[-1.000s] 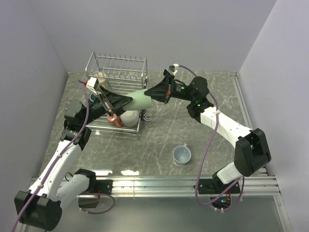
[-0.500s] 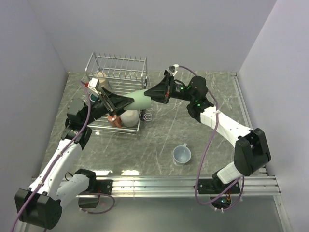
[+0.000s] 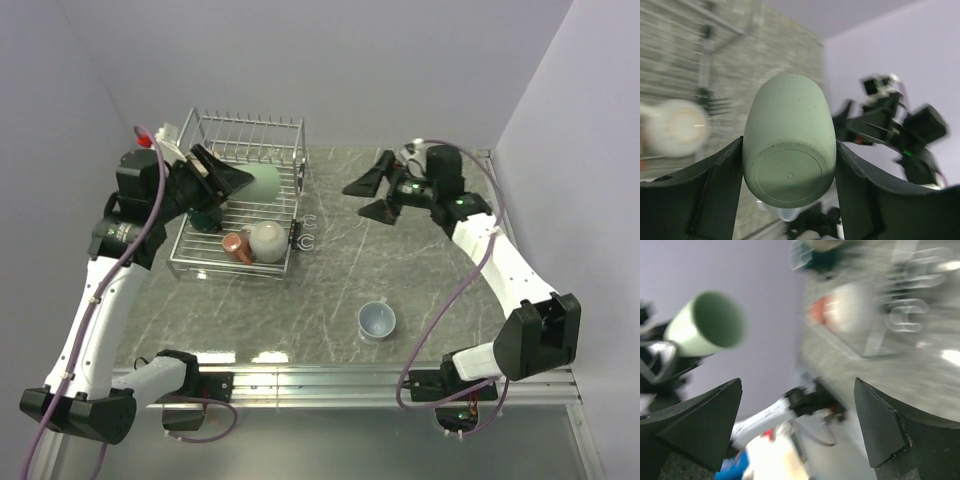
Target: Load the cups into the dish rack
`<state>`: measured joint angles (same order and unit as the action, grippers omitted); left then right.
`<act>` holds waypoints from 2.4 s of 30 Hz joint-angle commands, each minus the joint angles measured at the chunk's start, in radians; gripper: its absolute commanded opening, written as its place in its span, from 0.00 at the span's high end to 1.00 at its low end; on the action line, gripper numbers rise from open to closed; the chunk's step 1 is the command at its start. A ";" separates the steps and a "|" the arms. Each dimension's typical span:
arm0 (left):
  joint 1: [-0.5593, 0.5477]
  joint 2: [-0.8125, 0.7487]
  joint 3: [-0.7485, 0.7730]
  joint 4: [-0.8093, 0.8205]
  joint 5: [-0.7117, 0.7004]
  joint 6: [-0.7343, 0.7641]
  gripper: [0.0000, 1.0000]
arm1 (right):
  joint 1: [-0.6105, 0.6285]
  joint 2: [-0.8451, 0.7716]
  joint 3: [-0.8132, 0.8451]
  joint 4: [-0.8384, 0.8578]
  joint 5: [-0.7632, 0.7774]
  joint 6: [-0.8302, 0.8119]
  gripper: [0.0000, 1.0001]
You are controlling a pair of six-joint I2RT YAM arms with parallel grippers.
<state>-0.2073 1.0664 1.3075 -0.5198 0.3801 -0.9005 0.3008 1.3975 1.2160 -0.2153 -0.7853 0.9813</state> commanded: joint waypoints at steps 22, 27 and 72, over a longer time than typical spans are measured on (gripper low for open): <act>0.068 0.171 -0.004 -0.410 -0.720 0.235 1.00 | -0.121 -0.140 -0.184 -0.395 0.087 -0.328 0.00; 0.075 0.222 -0.007 -0.385 -0.750 0.247 1.00 | -0.123 -0.143 -0.188 -0.414 0.107 -0.351 0.00; 0.171 0.350 -0.011 -0.328 -0.650 0.345 0.01 | -0.123 -0.115 -0.187 -0.555 0.216 -0.477 0.00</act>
<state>-0.0406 1.4620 1.2381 -0.8200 -0.2600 -0.5613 0.1741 1.3083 1.0283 -0.7418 -0.5842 0.5484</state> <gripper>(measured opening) 0.991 0.995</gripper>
